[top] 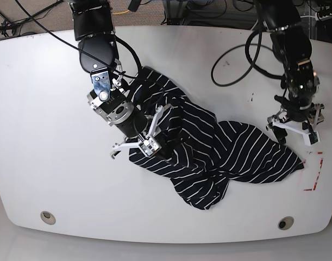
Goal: Fold the T-shirt properly
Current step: 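Reach the left gripper to the shirt edge and grasp it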
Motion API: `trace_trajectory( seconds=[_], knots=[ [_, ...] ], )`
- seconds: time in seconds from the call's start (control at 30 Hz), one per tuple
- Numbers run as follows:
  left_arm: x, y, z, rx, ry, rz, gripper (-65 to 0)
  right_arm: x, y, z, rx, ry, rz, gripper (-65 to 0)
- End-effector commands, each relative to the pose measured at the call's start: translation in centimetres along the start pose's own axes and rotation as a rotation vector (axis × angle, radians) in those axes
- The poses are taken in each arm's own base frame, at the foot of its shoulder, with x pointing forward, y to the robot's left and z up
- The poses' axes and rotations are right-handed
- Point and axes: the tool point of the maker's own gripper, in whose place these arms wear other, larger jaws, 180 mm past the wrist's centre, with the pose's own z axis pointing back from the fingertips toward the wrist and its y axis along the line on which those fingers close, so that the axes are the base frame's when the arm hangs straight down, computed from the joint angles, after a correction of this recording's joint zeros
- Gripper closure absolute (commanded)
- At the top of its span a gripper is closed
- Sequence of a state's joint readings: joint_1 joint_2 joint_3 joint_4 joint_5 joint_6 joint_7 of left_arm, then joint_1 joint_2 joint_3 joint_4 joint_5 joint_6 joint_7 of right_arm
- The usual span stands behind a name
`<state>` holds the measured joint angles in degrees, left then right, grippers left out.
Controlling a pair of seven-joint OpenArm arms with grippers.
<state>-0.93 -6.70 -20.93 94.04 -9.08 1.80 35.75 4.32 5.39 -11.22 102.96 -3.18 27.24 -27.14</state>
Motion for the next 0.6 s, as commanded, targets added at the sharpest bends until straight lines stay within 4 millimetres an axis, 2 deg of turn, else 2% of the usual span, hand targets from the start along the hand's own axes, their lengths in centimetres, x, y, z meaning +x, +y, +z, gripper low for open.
trace_trajectory(
  seconds=[0.0,0.07,0.17,0.33,0.57],
  knots=[
    [1.9,0.4,-1.8,0.008,-0.032,0.020,-47.8,2.2,-1.4,0.4,-0.037,-0.069,0.011,0.0],
    [2.0,0.3,-3.2,0.007,-0.009,0.044,-47.8,2.0,-1.7,0.6,-0.046,-0.069,0.003,0.0],
    [2.4,1.3,-5.1,0.027,0.016,0.052,-47.8,1.3,-1.4,0.8,-0.045,-0.052,-0.005,0.0],
    [2.8,1.8,-8.2,0.037,0.025,0.087,-47.8,1.4,-1.5,1.4,-0.052,-0.056,0.015,0.0],
    [2.1,1.4,-10.8,0.038,0.059,0.140,-47.8,0.8,-1.1,2.0,-0.049,-0.042,0.014,0.0]
  ],
)
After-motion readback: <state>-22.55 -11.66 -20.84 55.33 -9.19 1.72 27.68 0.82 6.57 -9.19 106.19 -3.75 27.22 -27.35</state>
